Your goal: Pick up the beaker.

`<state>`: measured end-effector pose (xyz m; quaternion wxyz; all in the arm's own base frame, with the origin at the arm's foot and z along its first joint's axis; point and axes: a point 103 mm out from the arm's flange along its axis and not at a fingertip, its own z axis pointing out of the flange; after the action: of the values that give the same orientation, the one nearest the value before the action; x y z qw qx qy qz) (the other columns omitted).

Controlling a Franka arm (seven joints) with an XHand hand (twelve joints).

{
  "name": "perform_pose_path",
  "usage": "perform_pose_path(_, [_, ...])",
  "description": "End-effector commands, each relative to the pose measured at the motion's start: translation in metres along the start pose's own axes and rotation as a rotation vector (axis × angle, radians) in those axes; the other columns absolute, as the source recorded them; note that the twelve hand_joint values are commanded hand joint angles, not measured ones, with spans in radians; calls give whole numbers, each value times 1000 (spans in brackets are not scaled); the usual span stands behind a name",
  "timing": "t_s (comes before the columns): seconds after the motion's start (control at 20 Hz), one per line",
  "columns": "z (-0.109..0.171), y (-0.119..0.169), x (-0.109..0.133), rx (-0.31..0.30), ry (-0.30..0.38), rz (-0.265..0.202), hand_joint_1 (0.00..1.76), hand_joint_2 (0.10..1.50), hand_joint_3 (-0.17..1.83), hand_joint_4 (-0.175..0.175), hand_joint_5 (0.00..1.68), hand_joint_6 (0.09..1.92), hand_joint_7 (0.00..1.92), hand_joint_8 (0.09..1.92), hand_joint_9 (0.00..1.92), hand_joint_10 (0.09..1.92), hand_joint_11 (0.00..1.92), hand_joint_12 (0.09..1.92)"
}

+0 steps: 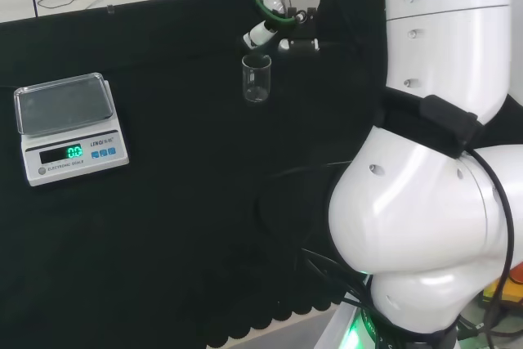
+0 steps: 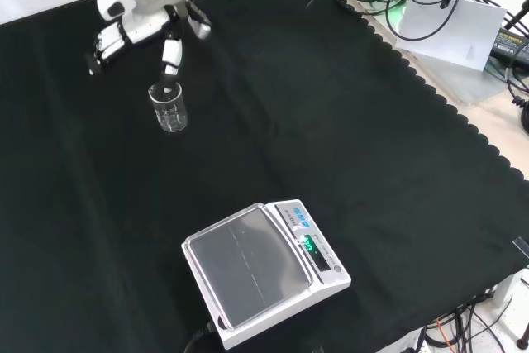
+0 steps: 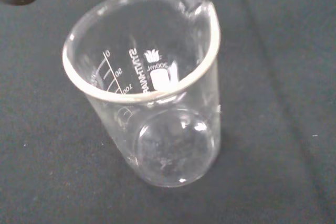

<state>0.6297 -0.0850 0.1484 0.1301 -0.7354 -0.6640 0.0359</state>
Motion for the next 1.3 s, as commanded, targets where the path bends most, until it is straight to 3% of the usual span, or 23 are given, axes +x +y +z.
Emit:
perform_pose_path(0.05, [16,8,8,25,58,-13,616,721,173,28,61,87,0,476,58,854,0,917])
perform_pose_path(0.55, [42,-3,6,88,93,-20,593,720,164,31,61,87,0,495,57,854,0,899])
perform_pose_path(1.15, [80,-3,2,162,76,-2,585,721,160,35,64,87,0,500,57,854,0,893])
perform_pose_path(1.3, [83,-3,2,166,56,10,677,718,153,38,149,87,58,573,144,873,0,1253])
